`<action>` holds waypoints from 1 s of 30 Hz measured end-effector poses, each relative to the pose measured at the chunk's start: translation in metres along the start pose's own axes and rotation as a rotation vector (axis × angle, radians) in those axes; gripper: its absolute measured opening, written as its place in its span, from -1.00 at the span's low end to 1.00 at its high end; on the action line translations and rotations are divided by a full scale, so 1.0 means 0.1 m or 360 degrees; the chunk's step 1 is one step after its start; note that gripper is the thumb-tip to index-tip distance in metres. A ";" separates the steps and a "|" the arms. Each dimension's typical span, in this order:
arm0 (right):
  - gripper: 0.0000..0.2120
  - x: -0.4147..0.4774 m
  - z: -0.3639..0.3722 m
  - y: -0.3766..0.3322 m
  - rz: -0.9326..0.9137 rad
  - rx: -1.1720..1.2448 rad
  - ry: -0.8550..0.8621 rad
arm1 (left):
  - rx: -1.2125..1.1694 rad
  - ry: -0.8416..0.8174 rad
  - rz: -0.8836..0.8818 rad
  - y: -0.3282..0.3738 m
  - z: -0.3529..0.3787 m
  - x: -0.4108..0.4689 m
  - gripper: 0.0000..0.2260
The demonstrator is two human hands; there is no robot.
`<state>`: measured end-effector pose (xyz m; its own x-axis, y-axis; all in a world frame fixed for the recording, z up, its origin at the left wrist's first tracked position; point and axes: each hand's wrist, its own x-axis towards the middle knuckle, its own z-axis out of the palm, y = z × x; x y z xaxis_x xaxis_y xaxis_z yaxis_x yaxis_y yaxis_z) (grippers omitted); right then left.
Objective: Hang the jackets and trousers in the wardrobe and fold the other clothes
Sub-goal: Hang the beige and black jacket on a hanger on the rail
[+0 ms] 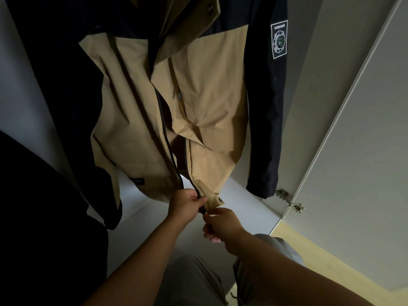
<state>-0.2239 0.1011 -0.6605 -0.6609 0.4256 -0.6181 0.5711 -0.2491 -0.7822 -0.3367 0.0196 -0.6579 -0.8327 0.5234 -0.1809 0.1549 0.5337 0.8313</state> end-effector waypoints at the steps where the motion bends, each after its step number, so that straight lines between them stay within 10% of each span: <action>1: -0.85 0.01 0.00 -0.01 0.0023 0.0016 -0.0032 | -0.0003 -0.0006 0.0012 -0.01 -0.01 -0.01 -0.89; 12: -0.92 0.11 0.03 0.03 0.0054 0.0133 0.0006 | -0.0189 -0.0271 -0.0043 -0.08 -0.11 0.01 -0.83; 18: -0.60 0.12 0.13 0.03 0.0038 -0.0102 0.0135 | -0.0199 -0.0181 -0.0036 -0.14 -0.07 0.04 -0.97; 30: -0.86 0.39 0.15 0.08 0.0203 0.0420 0.0230 | -0.0205 -0.0169 -0.0264 -0.20 -0.10 0.15 -0.80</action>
<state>-0.2521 0.1030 -0.6926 -0.5053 0.4908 -0.7098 0.4864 -0.5174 -0.7041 -0.3571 0.0104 -0.6719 -0.7795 0.5062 -0.3690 -0.0541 0.5324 0.8447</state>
